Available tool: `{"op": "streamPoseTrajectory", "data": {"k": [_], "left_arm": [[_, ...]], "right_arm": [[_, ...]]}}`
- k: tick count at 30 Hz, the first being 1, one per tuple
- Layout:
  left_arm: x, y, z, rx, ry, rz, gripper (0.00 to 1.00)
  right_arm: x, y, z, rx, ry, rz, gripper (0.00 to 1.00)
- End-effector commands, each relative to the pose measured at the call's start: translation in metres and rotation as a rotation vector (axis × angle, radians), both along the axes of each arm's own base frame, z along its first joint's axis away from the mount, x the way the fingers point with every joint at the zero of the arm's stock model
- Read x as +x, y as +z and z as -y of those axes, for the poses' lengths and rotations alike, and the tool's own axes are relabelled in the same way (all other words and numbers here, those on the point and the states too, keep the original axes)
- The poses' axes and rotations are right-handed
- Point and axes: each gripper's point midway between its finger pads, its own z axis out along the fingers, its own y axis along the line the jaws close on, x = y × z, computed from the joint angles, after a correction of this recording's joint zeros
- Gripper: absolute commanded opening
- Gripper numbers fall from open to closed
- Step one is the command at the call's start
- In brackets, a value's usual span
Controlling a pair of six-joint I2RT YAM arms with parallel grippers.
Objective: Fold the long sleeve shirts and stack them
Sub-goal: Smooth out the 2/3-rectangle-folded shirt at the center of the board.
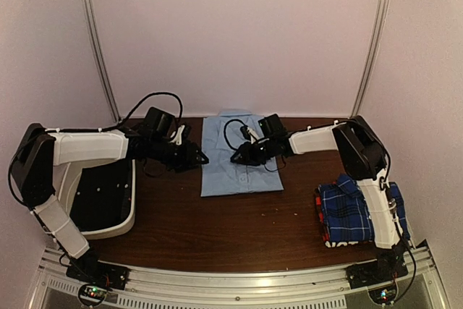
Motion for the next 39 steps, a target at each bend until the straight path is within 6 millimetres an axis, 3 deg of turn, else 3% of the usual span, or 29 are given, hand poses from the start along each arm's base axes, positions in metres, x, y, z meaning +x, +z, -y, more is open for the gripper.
{"op": "streamPoseTrajectory", "data": {"k": [1,6,14,21,25,27,29,35,39], "left_arm": [[-0.003,0.000,0.000,0.000,-0.001,0.009,0.49],[-0.002,-0.003,0.002,0.000,-0.007,0.001,0.49],[0.006,0.001,0.009,-0.013,-0.017,0.012,0.49],[0.039,0.001,0.028,0.000,-0.026,0.057,0.49],[0.071,0.001,0.041,0.015,-0.016,0.113,0.49],[0.087,-0.004,0.047,0.012,-0.020,0.131,0.49],[0.103,-0.021,0.052,0.020,-0.019,0.121,0.48],[0.140,-0.056,0.040,0.027,0.029,0.088,0.47],[0.154,-0.082,0.021,0.060,0.074,0.052,0.47]], "right_arm": [[0.004,0.021,0.000,0.022,-0.006,0.004,0.39],[0.022,0.048,0.021,0.065,-0.052,0.035,0.40],[0.042,0.029,0.066,0.102,-0.115,-0.012,0.41],[0.054,-0.003,0.094,0.089,-0.168,-0.069,0.40],[0.054,0.004,0.102,0.093,-0.193,-0.055,0.41],[0.056,0.012,0.103,0.092,-0.200,-0.041,0.41],[0.057,0.021,0.104,0.092,-0.204,-0.029,0.41],[0.059,0.041,0.107,0.079,-0.212,0.004,0.43],[0.055,0.051,0.111,0.057,-0.214,0.030,0.44]]}}
